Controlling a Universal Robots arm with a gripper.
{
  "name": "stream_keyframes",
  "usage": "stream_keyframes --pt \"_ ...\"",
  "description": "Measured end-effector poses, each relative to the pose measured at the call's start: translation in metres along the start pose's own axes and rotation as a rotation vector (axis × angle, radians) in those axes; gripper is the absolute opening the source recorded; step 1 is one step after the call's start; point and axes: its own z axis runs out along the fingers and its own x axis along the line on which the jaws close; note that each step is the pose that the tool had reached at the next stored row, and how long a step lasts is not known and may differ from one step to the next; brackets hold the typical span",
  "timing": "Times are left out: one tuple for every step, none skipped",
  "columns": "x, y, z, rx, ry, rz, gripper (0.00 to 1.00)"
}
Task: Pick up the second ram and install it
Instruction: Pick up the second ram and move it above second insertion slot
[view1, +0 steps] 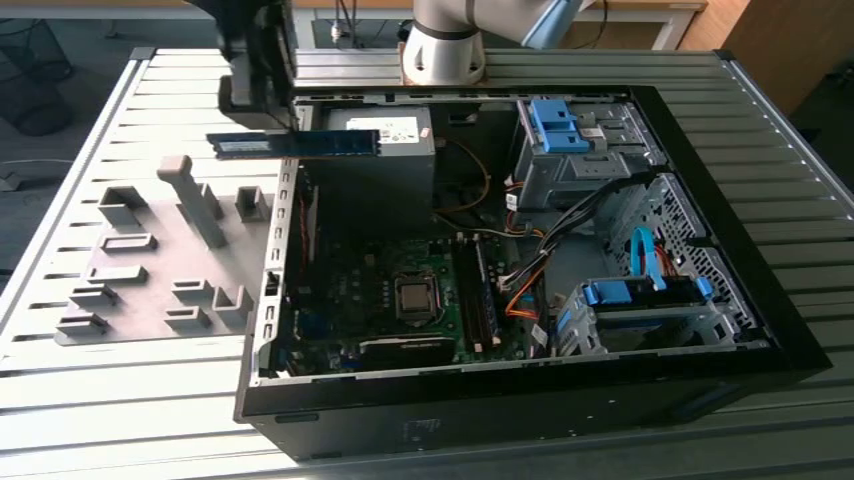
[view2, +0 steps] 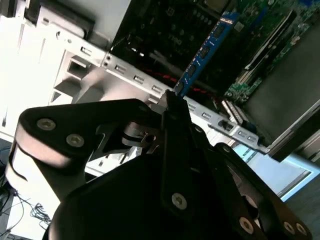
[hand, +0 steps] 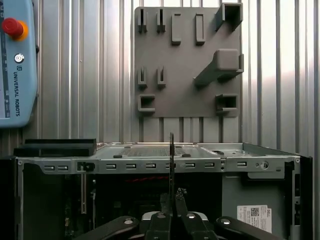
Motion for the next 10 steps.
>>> stream_keyframes --pt "-0.0001 -0.0045 0.0001 0.0001 -0.0001 0.0 0.14" --pt "-0.0002 -0.0094 0.0002 0.0001 -0.0001 0.0 0.14" --pt "-0.0003 -0.0139 0.0003 0.0001 -0.0001 0.0 0.14" --pt "-0.0003 -0.0184 0.0005 0.0001 -0.0001 0.0 0.14" --pt "-0.0004 -0.0229 0.0006 0.0001 -0.0001 0.0 0.14" --pt "-0.0005 -0.0274 0.0007 0.0001 -0.0001 0.0 0.14" --pt "-0.0006 -0.0318 0.0009 0.0001 -0.0001 0.0 0.14" --pt "-0.0006 -0.0364 0.001 0.0 0.0 0.0 0.14" --pt "-0.0007 -0.0412 0.0012 0.0 0.0 0.0 0.14" --pt "-0.0008 -0.0456 0.0014 0.0 -0.0001 0.0 0.14"
